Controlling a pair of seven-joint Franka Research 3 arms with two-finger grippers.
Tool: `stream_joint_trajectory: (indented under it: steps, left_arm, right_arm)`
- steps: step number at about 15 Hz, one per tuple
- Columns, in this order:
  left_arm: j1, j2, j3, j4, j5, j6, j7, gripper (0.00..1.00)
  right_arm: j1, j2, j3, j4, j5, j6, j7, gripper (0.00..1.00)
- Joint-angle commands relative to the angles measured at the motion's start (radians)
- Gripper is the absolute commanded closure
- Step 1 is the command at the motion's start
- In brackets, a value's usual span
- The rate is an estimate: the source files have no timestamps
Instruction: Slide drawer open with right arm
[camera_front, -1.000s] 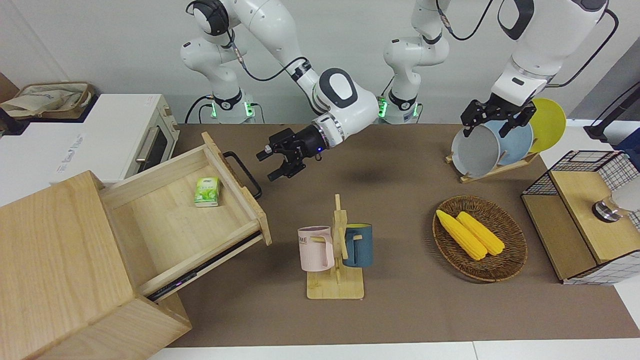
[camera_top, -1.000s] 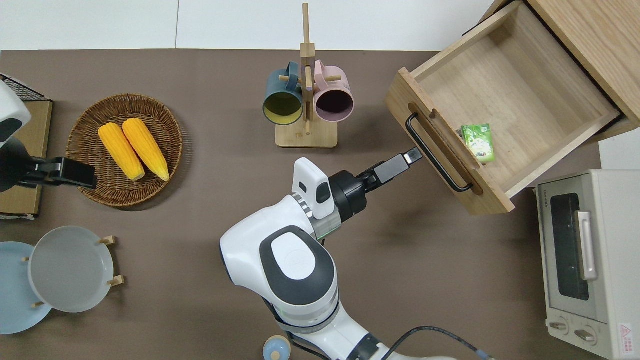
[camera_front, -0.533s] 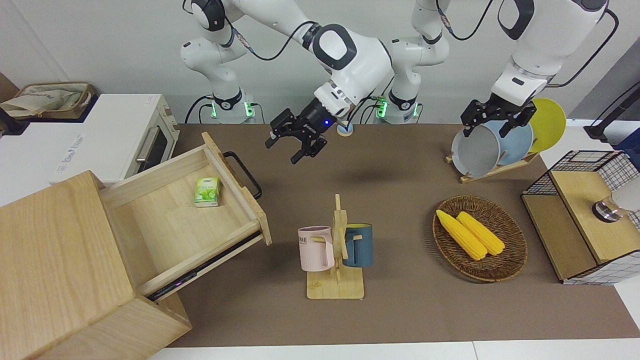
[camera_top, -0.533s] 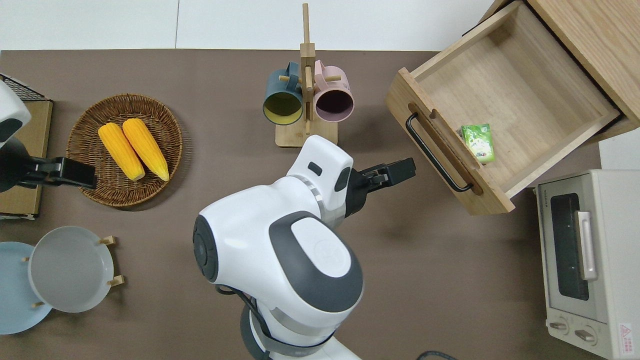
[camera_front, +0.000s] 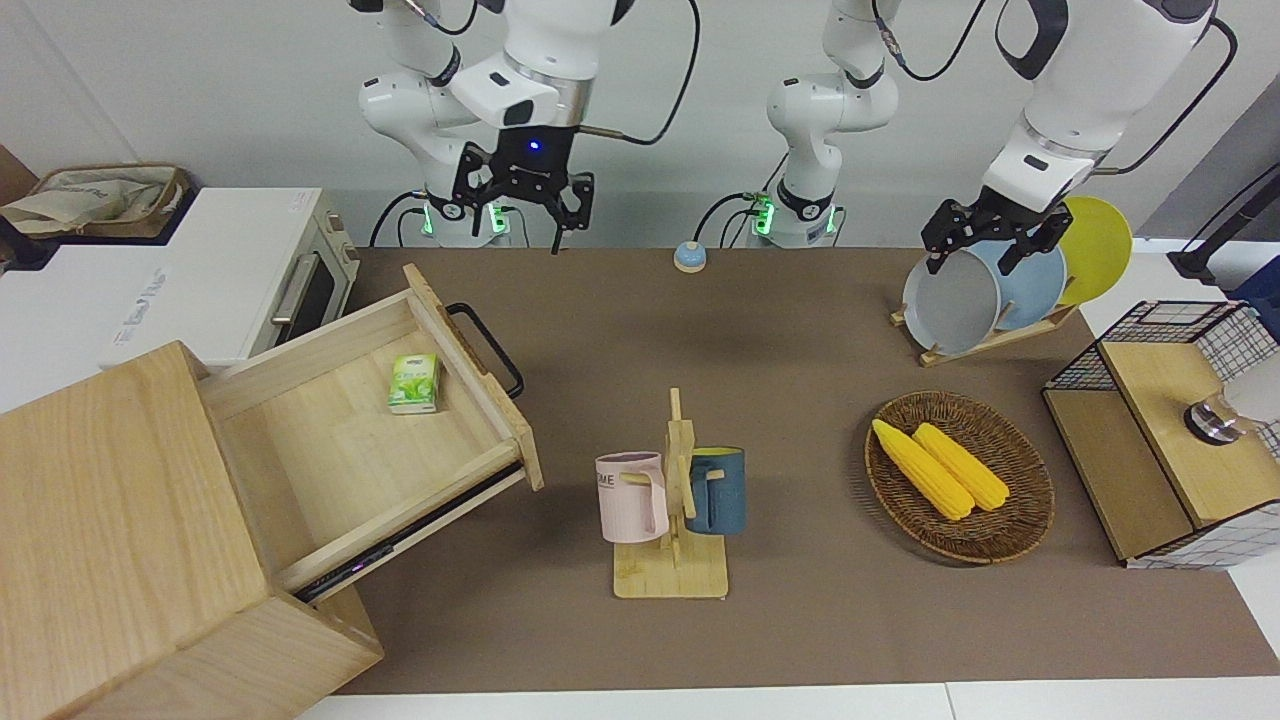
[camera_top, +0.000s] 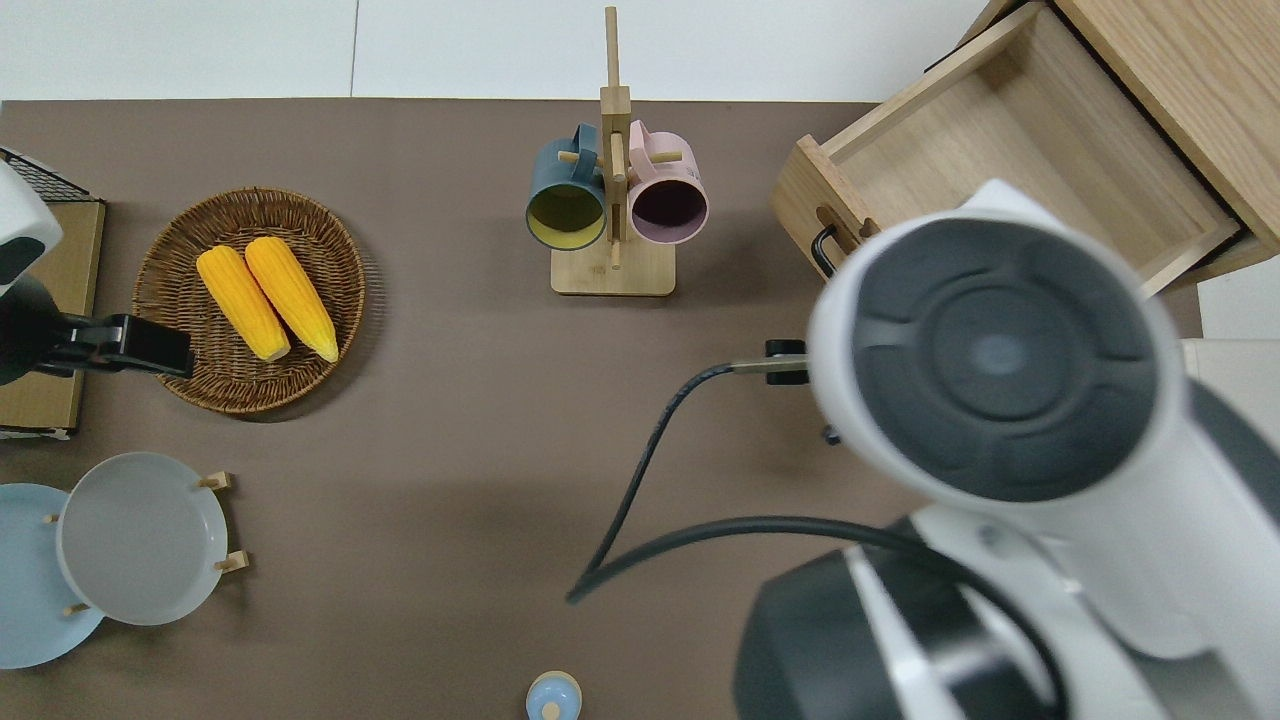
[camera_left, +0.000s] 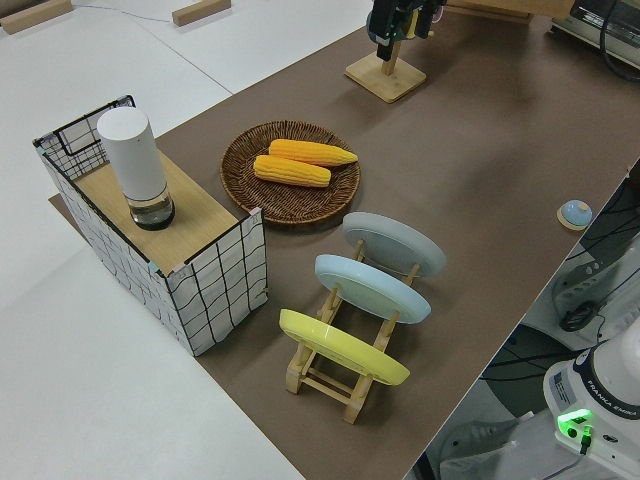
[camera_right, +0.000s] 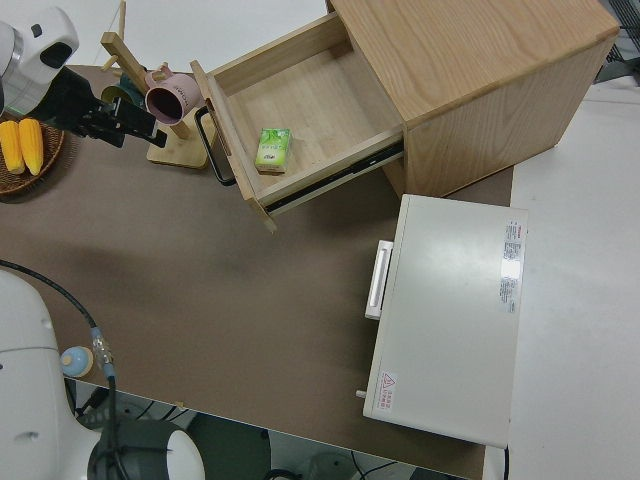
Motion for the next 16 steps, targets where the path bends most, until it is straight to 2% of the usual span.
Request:
stream_joint_trajectory:
  steps: [1, 3, 5, 9, 11, 13, 16]
  left_arm:
    - [-0.007, -0.004, 0.0, 0.01, 0.018, -0.018, -0.01, 0.01]
    - [-0.007, -0.003, 0.0, 0.009, 0.018, -0.018, -0.01, 0.01]
    - [-0.007, -0.004, 0.0, 0.009, 0.018, -0.018, -0.01, 0.01]
    - [-0.007, -0.004, 0.0, 0.009, 0.018, -0.018, -0.01, 0.01]
    - [-0.007, -0.004, 0.0, 0.009, 0.018, -0.018, -0.01, 0.01]
    - [-0.007, -0.004, 0.0, 0.01, 0.018, -0.018, -0.01, 0.01]
    - [-0.007, -0.004, 0.0, 0.01, 0.018, -0.018, -0.01, 0.01]
  right_arm:
    - [-0.162, -0.112, 0.006, -0.067, 0.193, 0.013, -0.128, 0.019]
    - [-0.211, -0.146, 0.004, -0.101, 0.212, 0.005, -0.213, 0.019]
    - [-0.247, -0.159, -0.01, -0.109, 0.241, -0.021, -0.257, 0.019]
    - [-0.253, -0.176, -0.099, -0.121, 0.288, -0.038, -0.374, 0.019]
    - [-0.251, -0.179, -0.142, -0.144, 0.311, -0.045, -0.399, 0.019]
    - [-0.251, -0.179, -0.168, -0.158, 0.334, -0.041, -0.405, 0.019]
    - [-0.255, -0.183, -0.182, -0.184, 0.334, -0.041, -0.452, 0.017]
